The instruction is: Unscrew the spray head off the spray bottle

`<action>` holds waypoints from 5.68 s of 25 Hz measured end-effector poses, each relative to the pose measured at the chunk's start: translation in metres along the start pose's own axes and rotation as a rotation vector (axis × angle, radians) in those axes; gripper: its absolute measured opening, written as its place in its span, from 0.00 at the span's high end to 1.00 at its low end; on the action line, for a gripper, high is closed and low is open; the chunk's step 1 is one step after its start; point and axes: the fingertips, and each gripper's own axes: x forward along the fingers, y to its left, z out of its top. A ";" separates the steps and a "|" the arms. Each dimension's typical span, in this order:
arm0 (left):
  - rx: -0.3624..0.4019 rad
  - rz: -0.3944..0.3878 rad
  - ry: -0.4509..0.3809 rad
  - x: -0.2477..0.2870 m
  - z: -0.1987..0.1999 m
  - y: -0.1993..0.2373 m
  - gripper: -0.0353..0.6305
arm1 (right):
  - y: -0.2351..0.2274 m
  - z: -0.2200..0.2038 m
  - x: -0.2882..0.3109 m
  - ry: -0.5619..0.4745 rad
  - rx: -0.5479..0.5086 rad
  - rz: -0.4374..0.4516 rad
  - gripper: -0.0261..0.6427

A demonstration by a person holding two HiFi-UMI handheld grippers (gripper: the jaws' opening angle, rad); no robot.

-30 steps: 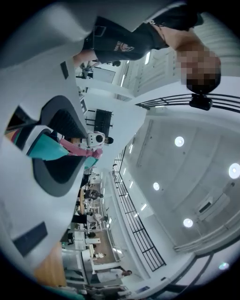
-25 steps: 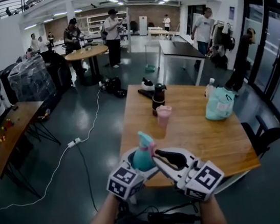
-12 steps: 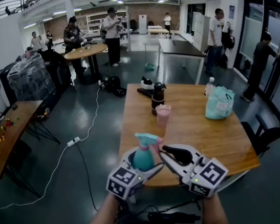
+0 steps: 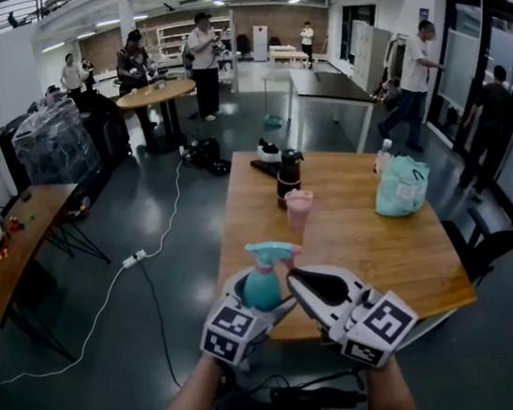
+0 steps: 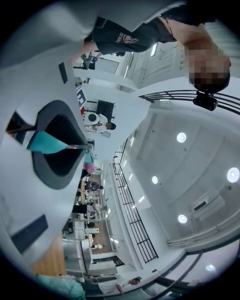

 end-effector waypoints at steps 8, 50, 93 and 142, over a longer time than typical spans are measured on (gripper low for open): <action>0.018 0.082 0.004 0.000 0.000 0.000 0.30 | 0.005 -0.021 0.022 0.094 0.053 -0.096 0.84; 0.055 -0.161 -0.017 0.001 0.006 -0.039 0.30 | -0.009 -0.014 -0.003 0.011 0.120 0.110 0.76; 0.053 -0.382 -0.056 -0.016 0.009 -0.078 0.30 | 0.021 -0.018 -0.001 0.019 0.105 0.315 0.70; 0.094 -0.200 0.100 0.006 -0.023 -0.053 0.30 | -0.032 0.018 -0.006 -0.126 0.209 0.016 0.75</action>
